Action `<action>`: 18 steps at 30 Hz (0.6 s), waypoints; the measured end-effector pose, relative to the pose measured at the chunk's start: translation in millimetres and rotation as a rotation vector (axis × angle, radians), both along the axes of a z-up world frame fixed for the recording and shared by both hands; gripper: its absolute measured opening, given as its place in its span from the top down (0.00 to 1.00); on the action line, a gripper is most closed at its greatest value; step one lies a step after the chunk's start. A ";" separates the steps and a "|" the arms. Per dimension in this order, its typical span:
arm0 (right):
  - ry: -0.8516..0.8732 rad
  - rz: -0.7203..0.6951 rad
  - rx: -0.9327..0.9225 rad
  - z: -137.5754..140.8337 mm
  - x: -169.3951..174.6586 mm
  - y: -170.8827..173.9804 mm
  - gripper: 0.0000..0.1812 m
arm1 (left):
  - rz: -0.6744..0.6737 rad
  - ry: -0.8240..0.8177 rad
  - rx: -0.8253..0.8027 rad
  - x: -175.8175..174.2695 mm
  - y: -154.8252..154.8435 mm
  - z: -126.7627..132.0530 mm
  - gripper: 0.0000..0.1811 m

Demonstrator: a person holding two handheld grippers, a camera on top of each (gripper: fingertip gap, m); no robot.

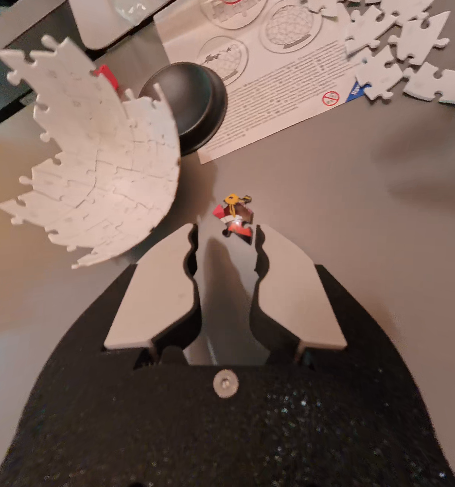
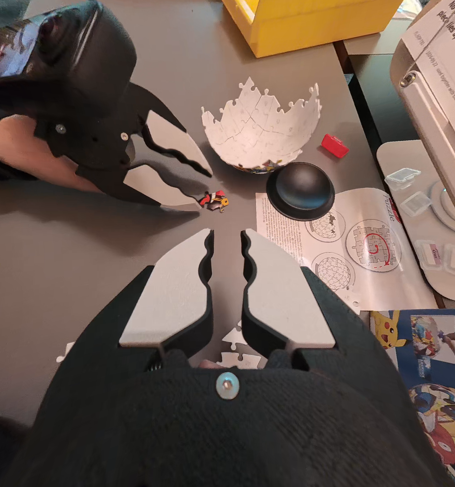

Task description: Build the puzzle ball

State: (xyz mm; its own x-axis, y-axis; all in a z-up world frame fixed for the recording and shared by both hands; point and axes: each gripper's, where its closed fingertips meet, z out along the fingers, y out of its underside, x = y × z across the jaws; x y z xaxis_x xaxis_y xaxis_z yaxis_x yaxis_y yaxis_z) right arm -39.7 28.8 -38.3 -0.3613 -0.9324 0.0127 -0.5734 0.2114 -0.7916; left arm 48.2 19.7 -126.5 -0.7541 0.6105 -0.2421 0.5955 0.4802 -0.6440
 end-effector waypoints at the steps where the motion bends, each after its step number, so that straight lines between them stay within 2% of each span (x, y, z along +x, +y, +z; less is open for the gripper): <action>1: 0.002 0.006 -0.003 0.8 0.5 1.1 0.89 | 0.018 0.008 0.008 2.8 0.4 -1.7 0.76; 3: -0.002 0.012 -0.011 3.1 1.1 2.4 0.89 | 0.042 0.029 0.041 4.3 2.9 -9.1 0.74; 7: -0.006 0.011 -0.011 4.0 0.5 2.7 0.90 | 0.066 0.069 0.048 -1.4 1.6 -11.9 0.79; 11: 0.001 0.026 -0.007 1.7 0.5 4.9 0.90 | 0.046 0.117 0.074 -8.5 1.7 -13.8 0.87; 18: 0.010 0.048 0.004 -2.4 2.1 7.5 0.90 | 0.045 0.211 0.117 -9.5 1.9 -15.1 0.88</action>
